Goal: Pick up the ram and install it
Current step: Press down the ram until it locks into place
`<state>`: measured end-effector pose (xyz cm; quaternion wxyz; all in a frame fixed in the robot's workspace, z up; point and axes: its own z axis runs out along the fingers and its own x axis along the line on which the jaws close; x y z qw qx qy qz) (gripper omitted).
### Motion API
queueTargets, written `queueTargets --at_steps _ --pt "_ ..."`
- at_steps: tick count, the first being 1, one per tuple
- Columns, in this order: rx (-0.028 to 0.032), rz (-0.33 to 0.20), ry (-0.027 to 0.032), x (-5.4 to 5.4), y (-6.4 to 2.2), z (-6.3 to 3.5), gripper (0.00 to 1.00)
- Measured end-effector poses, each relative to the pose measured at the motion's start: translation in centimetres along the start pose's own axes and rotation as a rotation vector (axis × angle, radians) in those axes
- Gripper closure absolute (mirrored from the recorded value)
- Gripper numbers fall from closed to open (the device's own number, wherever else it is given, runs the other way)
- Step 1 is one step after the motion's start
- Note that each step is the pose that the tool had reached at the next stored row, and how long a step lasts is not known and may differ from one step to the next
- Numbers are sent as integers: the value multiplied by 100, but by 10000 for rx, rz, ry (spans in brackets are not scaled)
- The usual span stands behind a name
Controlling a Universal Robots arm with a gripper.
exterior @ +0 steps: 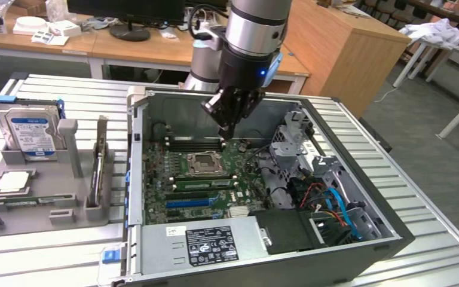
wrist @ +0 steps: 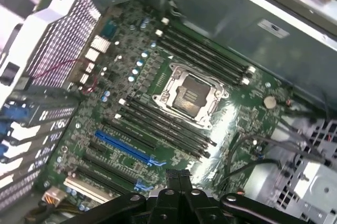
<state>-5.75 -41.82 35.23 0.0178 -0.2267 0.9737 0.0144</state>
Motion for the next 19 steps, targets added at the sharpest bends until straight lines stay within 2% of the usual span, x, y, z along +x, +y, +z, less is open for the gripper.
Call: queueTargets --at_steps 10,19 --pt "70 1699 -34 0 0 3 89" --pt "119 2962 -53 2 0 7 89"
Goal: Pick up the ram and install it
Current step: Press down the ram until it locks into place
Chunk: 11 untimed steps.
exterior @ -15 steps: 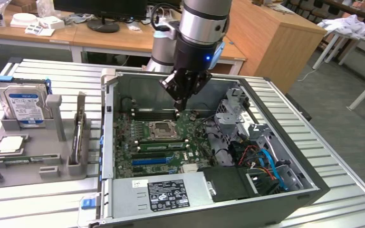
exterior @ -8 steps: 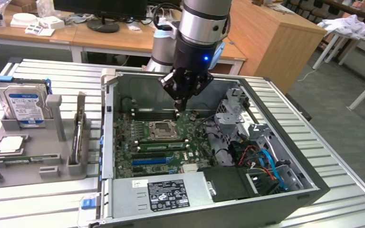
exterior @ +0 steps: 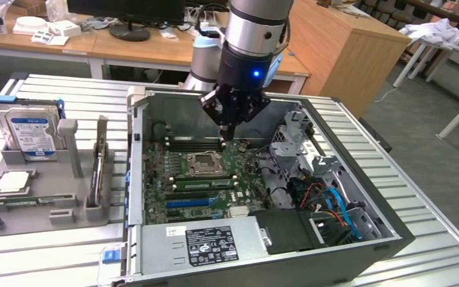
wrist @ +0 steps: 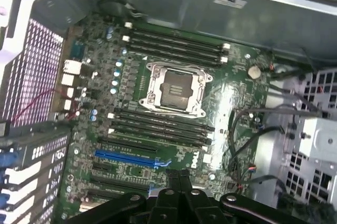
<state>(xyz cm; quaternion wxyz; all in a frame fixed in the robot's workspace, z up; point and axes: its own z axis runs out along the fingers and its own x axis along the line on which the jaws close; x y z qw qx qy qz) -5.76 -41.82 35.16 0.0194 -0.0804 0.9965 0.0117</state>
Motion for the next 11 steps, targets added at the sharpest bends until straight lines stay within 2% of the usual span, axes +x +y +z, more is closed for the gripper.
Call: queueTargets --at_steps 8,11 --pt "51 1240 -22 1 0 4 89" --pt "53 1293 -22 1 0 4 89"
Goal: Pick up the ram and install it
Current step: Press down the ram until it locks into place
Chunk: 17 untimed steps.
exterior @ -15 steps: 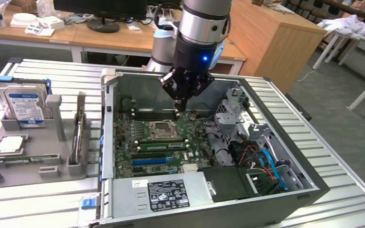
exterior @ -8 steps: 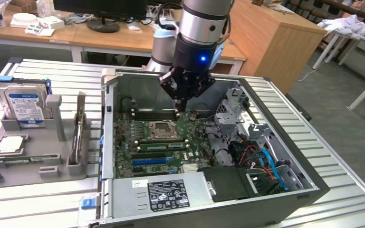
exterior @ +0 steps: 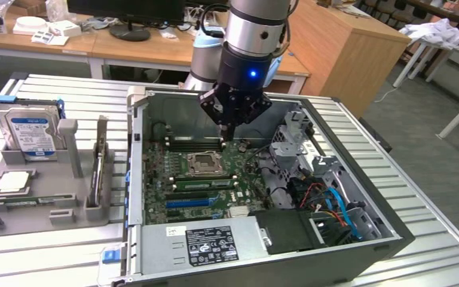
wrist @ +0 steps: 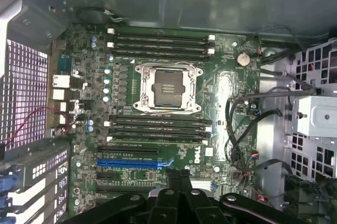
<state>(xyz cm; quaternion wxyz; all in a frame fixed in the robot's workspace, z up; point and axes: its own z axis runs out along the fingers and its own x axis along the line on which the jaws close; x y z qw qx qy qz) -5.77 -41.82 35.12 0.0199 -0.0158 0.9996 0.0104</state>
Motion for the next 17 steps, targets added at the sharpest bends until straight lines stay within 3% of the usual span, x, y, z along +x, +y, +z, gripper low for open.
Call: queueTargets --at_steps 2,3,7,13,17 --pt "1 3 20 5 0 -1 89" --pt "-1 3 59 8 1 0 89" --pt "-11 9 302 14 1 -1 89" --pt "-7 270 405 25 1 0 89" --pt "-7 269 414 24 1 1 89"
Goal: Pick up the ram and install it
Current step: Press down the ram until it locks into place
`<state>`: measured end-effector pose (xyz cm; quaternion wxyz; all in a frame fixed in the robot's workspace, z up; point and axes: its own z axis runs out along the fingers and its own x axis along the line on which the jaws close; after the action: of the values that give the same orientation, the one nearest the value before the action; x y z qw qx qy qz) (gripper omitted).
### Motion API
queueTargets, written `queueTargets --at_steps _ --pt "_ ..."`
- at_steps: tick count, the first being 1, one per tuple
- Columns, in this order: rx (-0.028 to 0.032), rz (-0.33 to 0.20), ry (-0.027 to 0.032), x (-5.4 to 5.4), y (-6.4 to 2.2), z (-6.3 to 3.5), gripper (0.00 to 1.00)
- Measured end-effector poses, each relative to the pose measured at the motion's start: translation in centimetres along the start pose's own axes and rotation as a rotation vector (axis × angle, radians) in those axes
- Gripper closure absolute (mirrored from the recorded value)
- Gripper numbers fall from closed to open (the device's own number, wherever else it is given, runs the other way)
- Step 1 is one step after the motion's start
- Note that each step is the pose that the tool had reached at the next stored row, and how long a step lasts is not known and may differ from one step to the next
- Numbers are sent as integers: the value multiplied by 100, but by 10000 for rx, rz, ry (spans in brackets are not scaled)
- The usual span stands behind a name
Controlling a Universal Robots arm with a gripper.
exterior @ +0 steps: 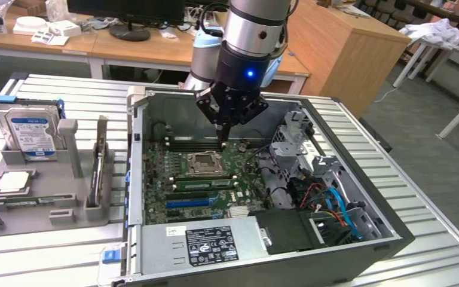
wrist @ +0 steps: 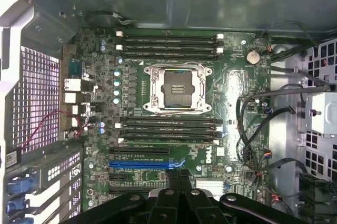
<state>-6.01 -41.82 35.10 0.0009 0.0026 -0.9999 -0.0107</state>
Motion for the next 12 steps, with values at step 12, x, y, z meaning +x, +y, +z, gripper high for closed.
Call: queueTargets --at_steps 12 --pt "0 26 9 0 41 17 89"
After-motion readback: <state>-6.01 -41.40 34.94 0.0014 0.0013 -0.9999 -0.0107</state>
